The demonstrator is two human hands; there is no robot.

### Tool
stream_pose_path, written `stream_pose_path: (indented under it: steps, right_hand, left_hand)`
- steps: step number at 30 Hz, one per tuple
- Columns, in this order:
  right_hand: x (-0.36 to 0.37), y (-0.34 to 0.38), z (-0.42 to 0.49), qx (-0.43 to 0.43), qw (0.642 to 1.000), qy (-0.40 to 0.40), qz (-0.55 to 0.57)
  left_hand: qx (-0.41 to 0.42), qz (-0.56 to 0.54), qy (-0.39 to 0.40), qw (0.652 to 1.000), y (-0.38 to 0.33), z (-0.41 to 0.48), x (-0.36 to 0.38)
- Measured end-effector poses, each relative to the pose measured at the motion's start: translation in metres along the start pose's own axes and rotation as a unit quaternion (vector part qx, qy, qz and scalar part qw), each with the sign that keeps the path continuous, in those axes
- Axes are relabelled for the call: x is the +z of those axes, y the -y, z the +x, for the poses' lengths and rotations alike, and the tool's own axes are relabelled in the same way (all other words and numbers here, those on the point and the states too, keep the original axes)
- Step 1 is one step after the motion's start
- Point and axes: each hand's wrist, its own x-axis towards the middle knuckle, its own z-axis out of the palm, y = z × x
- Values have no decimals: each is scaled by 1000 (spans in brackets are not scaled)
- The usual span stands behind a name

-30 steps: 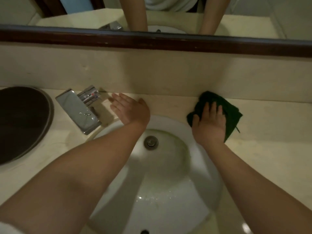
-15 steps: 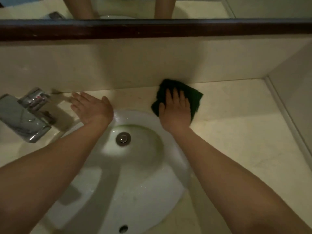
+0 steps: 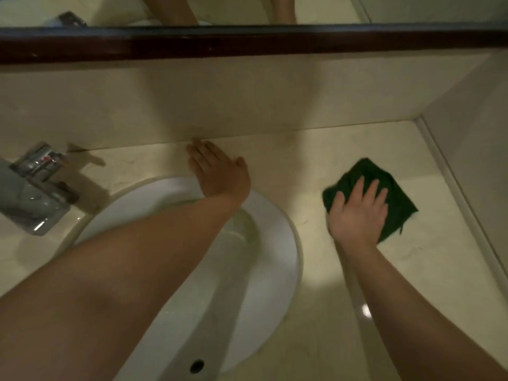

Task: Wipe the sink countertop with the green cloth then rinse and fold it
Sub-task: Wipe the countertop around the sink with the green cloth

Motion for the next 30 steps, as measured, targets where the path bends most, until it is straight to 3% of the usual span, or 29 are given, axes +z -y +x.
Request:
stream_pose_path:
  steps: [6, 10, 13, 15, 17, 19, 21, 22, 24, 27, 30]
  right_hand:
    - [7, 120, 38, -92, 996, -6, -13]
    - [15, 148, 19, -327, 945, 10, -9]
    - [14, 123, 24, -418, 908, 19, -38]
    - [12, 83, 18, -416, 907, 10, -59]
    - [6, 32, 19, -364, 930, 8, -56]
    - [-4, 1, 32, -243, 969, 7, -44]
    - [-8, 14, 46, -111, 993, -1, -25]
    - [-7, 35, 44, -88, 996, 0, -16]
    - [1, 75, 22, -155, 988, -4, -8]
    - [14, 74, -33, -340, 940, 6, -15]
    - [11, 15, -53, -350, 935, 24, -57]
  left_hand:
    - [5, 27, -7, 1000, 0, 5, 6]
    - [24, 65, 0, 998, 5, 8, 7]
    - [35, 92, 8, 995, 9, 6, 6]
    - [37, 89, -1, 995, 9, 6, 5]
    - [32, 80, -7, 996, 8, 5, 3]
    - [30, 74, -3, 997, 6, 2, 2]
    - [25, 64, 3, 998, 4, 2, 1]
    - [21, 63, 4, 998, 3, 2, 1]
    - [10, 68, 12, 998, 1, 3, 2]
    - [5, 75, 13, 997, 1, 5, 3]
    - [2, 70, 10, 997, 2, 4, 2]
